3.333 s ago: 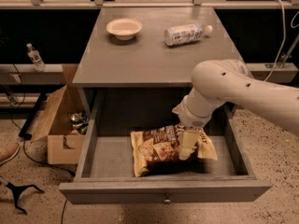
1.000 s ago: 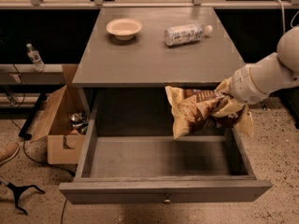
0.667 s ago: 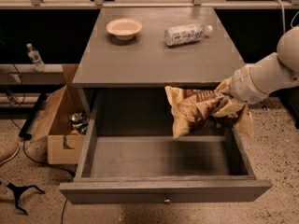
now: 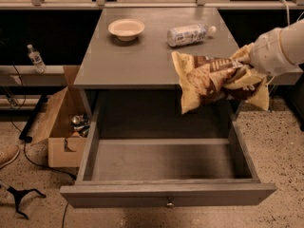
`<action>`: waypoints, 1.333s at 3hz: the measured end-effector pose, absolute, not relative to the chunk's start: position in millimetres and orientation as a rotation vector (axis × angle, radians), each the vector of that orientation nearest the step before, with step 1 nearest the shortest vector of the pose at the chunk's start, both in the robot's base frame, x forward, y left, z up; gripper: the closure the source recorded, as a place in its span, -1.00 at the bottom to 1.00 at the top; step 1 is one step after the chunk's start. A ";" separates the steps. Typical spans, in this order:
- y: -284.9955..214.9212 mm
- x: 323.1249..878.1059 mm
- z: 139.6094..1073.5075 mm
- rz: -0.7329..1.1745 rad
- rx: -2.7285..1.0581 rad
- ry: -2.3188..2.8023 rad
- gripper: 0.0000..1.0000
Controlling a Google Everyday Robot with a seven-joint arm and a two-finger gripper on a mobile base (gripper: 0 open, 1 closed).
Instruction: Pick brown chip bag from top drawer and place on counter
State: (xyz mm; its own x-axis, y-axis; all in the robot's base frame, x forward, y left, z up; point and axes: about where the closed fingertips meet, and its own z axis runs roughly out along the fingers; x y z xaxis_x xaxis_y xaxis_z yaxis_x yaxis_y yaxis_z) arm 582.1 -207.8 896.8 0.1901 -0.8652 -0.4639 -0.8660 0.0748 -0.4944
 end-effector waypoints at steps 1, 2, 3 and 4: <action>-203.7 601.7 932.5 -0.017 -1.717 1.592 1.00; -197.8 646.5 943.9 0.004 -1.615 1.619 1.00; -200.6 694.0 934.1 0.024 -1.454 1.730 0.64; -205.9 727.6 922.9 0.032 -1.299 1.832 0.18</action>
Offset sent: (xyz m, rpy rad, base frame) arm 0.1253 0.0153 0.0575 0.2106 -0.0397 -0.1719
